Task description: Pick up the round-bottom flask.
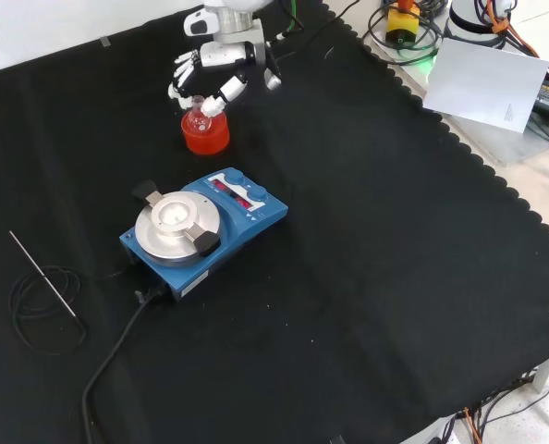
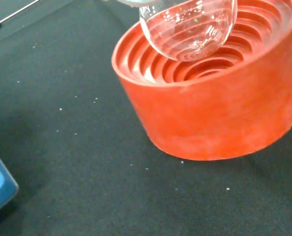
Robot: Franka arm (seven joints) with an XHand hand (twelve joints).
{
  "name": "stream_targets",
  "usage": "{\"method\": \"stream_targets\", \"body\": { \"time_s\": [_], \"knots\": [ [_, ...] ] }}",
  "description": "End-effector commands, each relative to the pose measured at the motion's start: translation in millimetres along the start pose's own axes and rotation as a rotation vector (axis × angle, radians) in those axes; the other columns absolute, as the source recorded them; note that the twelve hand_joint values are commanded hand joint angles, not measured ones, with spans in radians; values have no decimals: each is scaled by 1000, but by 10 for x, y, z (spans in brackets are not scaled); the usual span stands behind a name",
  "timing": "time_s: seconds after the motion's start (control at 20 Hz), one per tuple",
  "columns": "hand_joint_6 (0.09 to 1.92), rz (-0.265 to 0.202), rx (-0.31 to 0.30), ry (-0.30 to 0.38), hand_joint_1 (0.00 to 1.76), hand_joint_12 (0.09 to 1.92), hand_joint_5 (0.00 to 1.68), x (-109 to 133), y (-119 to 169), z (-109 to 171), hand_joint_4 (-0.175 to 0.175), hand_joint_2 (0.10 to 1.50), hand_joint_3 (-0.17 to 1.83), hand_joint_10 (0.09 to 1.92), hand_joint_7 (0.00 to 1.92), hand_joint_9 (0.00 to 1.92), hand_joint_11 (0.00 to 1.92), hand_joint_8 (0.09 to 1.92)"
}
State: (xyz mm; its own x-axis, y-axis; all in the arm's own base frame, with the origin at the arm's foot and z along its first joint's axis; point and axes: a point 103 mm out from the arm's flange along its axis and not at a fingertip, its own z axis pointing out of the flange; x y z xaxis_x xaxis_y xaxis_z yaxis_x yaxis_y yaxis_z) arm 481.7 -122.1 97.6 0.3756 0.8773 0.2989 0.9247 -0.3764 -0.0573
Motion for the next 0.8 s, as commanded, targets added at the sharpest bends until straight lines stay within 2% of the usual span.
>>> {"method": "stream_targets", "body": {
  "time_s": [0.05, 0.25, 0.8],
  "knots": [
    [863, -24, 65, -34, 1075, 1294, 1104, 162, 67, -195, 149, 1135, -175, 558, 535, 669, 242, 580],
    [815, -30, 77, -43, 1076, 1295, 1131, 247, 73, -344, 174, 1121, -175, 551, 554, 688, 277, 577],
    [796, -58, 44, -84, 1079, 1289, 1143, 530, 63, -828, 175, 1116, -175, 546, 568, 700, 302, 575]
  ]
}}
